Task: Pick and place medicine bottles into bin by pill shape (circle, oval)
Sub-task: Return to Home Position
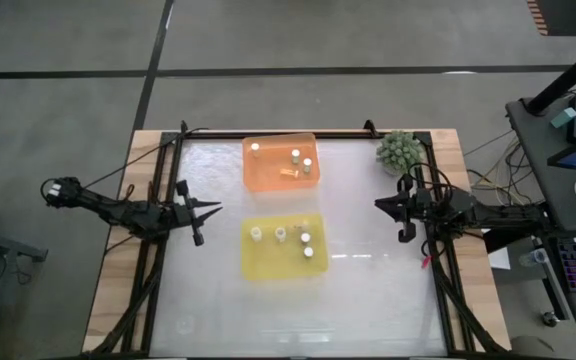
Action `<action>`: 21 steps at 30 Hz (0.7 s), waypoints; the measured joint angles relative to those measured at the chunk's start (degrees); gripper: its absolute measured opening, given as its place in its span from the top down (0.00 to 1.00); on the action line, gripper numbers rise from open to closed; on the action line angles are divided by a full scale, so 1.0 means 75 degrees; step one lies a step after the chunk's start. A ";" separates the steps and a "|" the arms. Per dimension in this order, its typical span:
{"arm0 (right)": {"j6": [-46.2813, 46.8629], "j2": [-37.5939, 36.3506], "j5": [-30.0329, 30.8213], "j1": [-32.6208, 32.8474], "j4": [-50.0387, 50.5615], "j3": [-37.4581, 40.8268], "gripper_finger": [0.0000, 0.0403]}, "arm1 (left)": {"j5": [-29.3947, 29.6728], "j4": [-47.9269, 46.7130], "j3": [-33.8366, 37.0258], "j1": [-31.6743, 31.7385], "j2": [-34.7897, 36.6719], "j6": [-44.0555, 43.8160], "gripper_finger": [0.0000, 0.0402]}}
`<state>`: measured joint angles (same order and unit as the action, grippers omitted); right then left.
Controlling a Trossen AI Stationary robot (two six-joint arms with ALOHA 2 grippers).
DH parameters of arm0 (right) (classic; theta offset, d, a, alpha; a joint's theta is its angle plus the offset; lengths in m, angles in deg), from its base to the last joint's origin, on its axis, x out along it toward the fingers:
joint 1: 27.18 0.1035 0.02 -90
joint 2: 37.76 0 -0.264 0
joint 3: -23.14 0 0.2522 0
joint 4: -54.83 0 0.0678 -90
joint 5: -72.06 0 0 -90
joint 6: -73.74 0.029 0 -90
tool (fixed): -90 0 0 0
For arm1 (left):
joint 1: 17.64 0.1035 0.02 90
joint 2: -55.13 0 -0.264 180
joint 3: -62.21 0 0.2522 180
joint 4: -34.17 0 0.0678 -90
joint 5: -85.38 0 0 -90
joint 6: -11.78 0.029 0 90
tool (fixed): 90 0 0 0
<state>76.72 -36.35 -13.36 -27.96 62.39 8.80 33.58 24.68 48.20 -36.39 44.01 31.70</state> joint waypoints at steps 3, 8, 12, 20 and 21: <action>0.0000 0.0000 0.0002 -0.0003 0.0000 0.0000 0.93 | 0.0000 0.0000 0.0000 0.0000 -0.0039 -0.0002 0.90; 0.0000 0.0000 -0.0001 -0.0003 -0.0001 0.0000 0.93 | 0.0000 0.0000 0.0000 0.0000 -0.0090 -0.0003 0.90; 0.0000 0.0003 -0.0001 -0.0002 0.0000 0.0000 0.93 | 0.0000 0.0000 0.0000 0.0001 -0.0116 -0.0001 0.90; 0.0000 0.0003 0.0001 -0.0003 0.0000 0.0000 0.93 | 0.0000 -0.0002 0.0000 0.0001 -0.0114 0.0000 0.90; 0.0000 0.0003 0.0000 -0.0001 0.0000 0.0000 0.93 | -0.0001 -0.0001 0.0000 0.0001 -0.0113 -0.0001 0.90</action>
<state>76.72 -36.33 -13.35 -27.97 62.39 8.80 33.57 24.67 48.20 -36.38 43.16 31.69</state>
